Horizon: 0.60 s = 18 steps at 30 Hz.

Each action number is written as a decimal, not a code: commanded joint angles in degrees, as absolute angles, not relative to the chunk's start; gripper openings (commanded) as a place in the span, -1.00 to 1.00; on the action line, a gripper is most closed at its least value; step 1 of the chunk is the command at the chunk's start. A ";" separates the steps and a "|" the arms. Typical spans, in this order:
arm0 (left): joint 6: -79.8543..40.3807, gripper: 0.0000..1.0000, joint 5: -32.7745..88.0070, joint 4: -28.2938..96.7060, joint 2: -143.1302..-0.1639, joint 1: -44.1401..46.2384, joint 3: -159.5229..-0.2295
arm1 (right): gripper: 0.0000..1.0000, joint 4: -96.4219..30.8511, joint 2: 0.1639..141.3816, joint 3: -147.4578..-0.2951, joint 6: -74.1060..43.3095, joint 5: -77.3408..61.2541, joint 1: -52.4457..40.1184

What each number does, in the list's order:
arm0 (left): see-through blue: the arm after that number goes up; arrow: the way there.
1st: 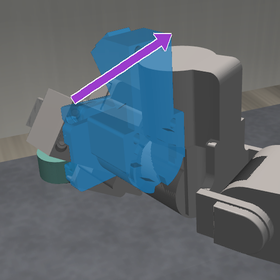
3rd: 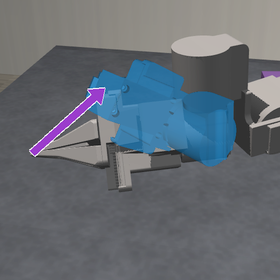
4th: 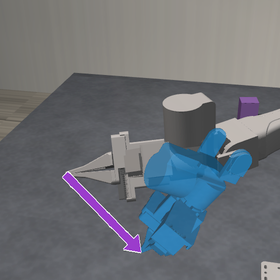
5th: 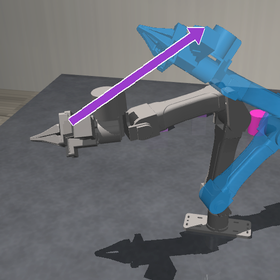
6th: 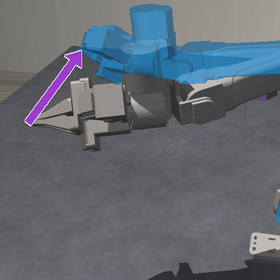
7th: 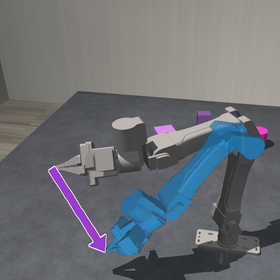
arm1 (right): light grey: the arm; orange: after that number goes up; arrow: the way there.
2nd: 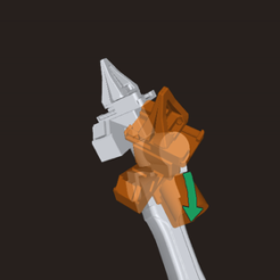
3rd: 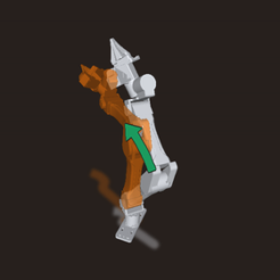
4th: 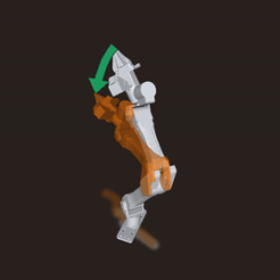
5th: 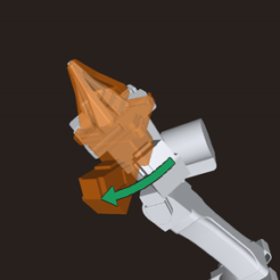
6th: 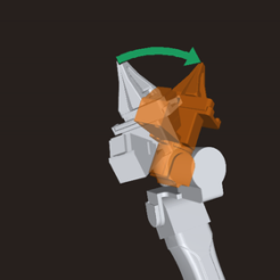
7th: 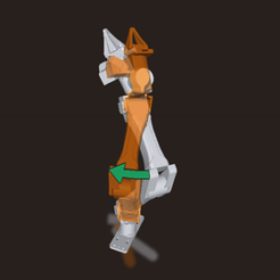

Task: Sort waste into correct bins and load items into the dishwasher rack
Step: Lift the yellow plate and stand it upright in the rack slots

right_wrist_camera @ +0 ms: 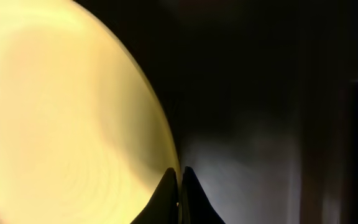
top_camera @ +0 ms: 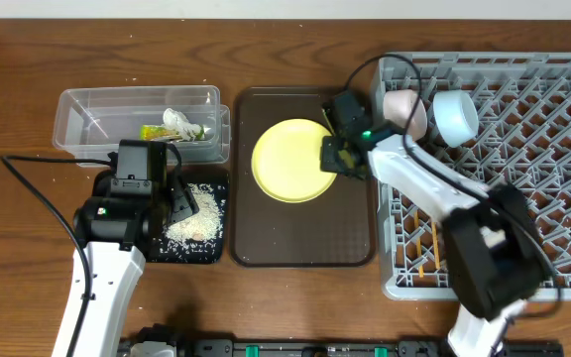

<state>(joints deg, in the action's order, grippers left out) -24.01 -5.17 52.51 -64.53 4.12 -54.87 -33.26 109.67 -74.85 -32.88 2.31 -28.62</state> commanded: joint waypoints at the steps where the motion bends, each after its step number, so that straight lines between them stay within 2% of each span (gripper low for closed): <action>1: -24.32 0.48 -6.48 52.69 -64.73 3.77 -54.59 | -0.98 -35.09 101.43 -74.89 -28.18 6.94 -26.94; 8: -24.32 0.48 -6.48 52.66 -64.73 3.77 -54.59 | -0.98 -44.27 87.20 -74.91 -19.14 11.90 -22.68; 18: -24.32 0.48 -6.48 52.64 -64.73 3.77 -54.59 | -0.98 -59.90 74.78 -74.91 -8.82 32.47 -13.72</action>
